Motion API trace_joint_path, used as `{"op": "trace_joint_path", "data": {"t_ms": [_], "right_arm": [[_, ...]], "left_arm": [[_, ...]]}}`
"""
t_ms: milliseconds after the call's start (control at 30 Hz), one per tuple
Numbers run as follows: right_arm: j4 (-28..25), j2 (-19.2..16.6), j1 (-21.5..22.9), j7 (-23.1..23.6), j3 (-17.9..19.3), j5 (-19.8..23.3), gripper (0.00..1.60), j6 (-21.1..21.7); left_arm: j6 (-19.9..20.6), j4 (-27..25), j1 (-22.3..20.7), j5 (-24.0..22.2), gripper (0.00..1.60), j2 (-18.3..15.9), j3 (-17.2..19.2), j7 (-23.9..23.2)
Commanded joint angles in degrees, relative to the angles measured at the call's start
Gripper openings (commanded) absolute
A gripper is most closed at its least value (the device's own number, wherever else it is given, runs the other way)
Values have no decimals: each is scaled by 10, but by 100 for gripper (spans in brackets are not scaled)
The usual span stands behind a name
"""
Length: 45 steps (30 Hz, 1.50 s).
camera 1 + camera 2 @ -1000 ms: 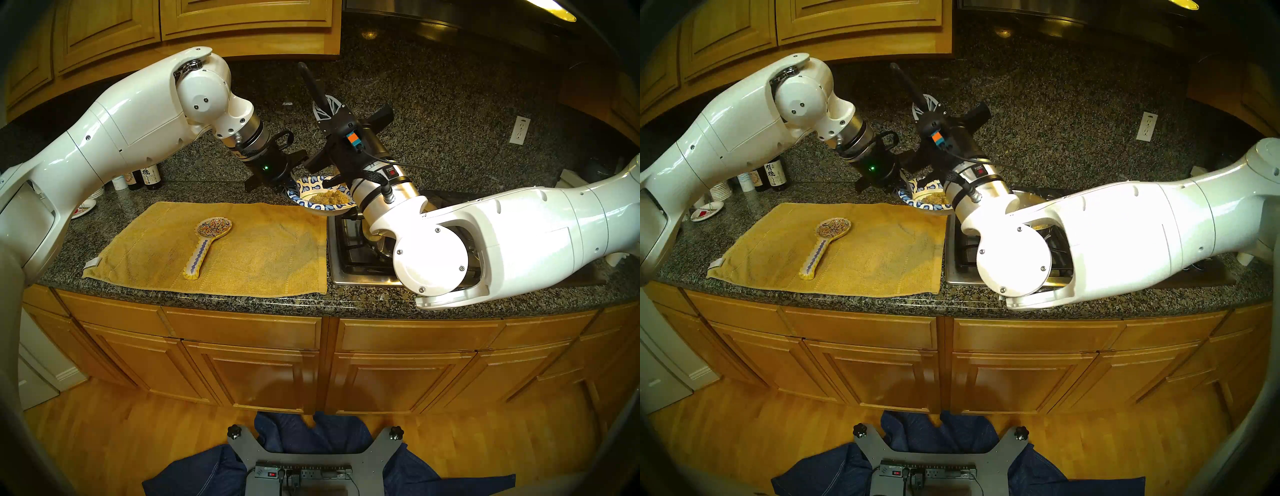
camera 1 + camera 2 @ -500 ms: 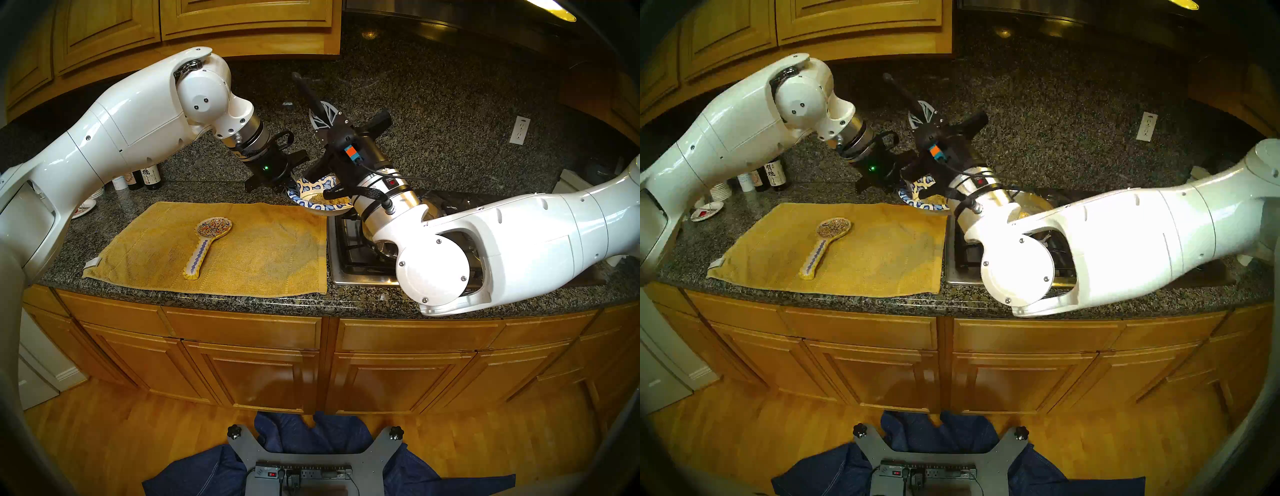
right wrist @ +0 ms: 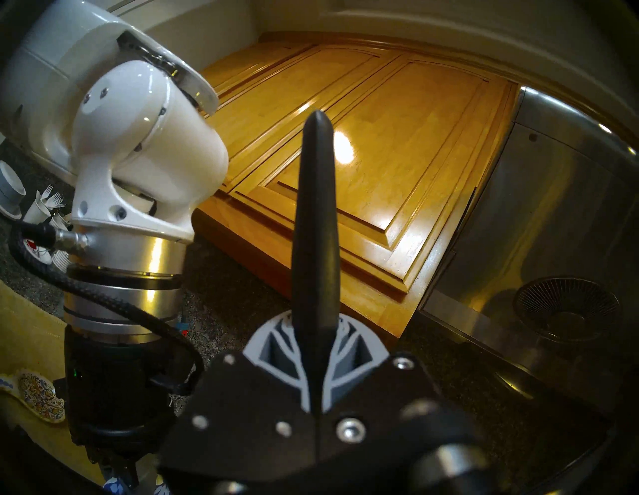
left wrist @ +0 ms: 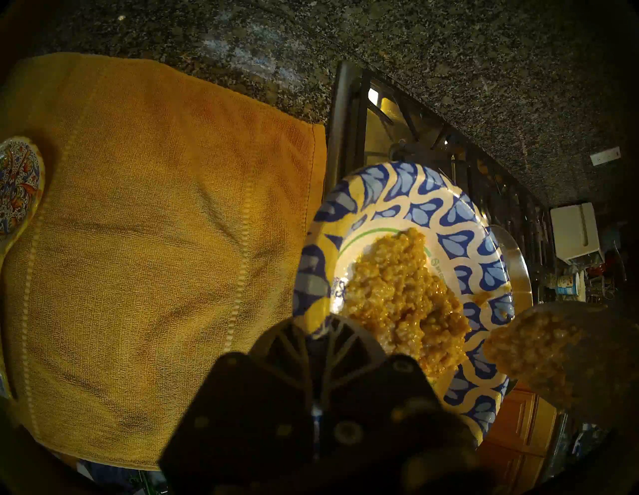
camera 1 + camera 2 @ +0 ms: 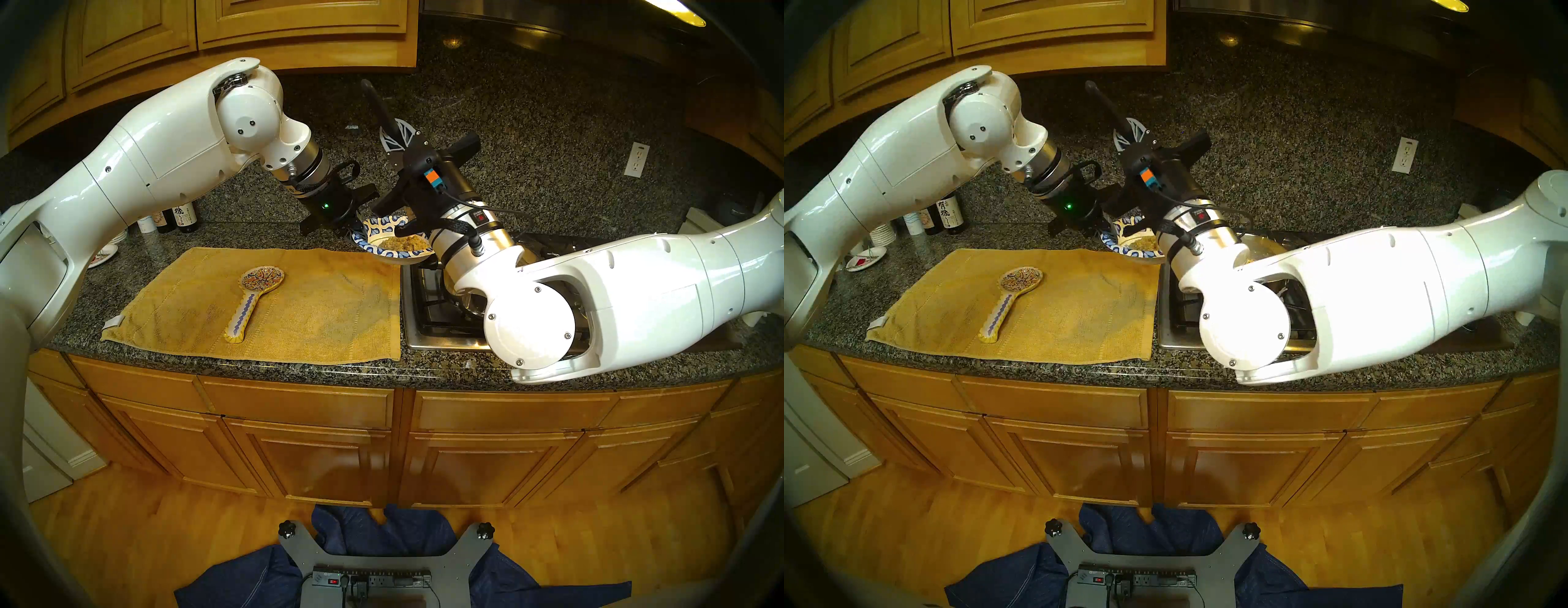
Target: Scoop oatmeal into bowl
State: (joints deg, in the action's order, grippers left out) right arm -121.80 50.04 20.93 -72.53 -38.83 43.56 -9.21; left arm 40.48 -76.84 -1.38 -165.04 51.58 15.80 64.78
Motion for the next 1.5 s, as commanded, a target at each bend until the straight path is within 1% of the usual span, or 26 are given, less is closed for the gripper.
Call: {"op": "trace_joint_path", "data": {"t_ms": [0,200,333,500,600,733,967,1467], "right_arm": [[10,-4,17,-3,35,28,0,-15],[15,-1,19,0,37,49,0,-18],[17,0,20,1,36,52,0,-21],[17,0,25,2,34,48,0,-24],[20,3,28,0,28,34,0,-16],[24,-5,34,3,33,39,0,-22],[24,-6,34,0,33,38,0,-24],[-5,10,19,-7,19,31,0,-20]], "left_arm": [[1,0,-25,0,0,-1,16,35],[1,0,-24,0,0,-1,18,37],[1,0,-24,0,0,-1,18,37],[1,0,-24,0,0,-1,17,36],[1,0,-25,0,0,-1,17,35],[1,0,-25,0,0,-1,16,34],[1,0,-25,0,0,-1,17,36],[2,0,-22,0,0,0,22,42]]}}
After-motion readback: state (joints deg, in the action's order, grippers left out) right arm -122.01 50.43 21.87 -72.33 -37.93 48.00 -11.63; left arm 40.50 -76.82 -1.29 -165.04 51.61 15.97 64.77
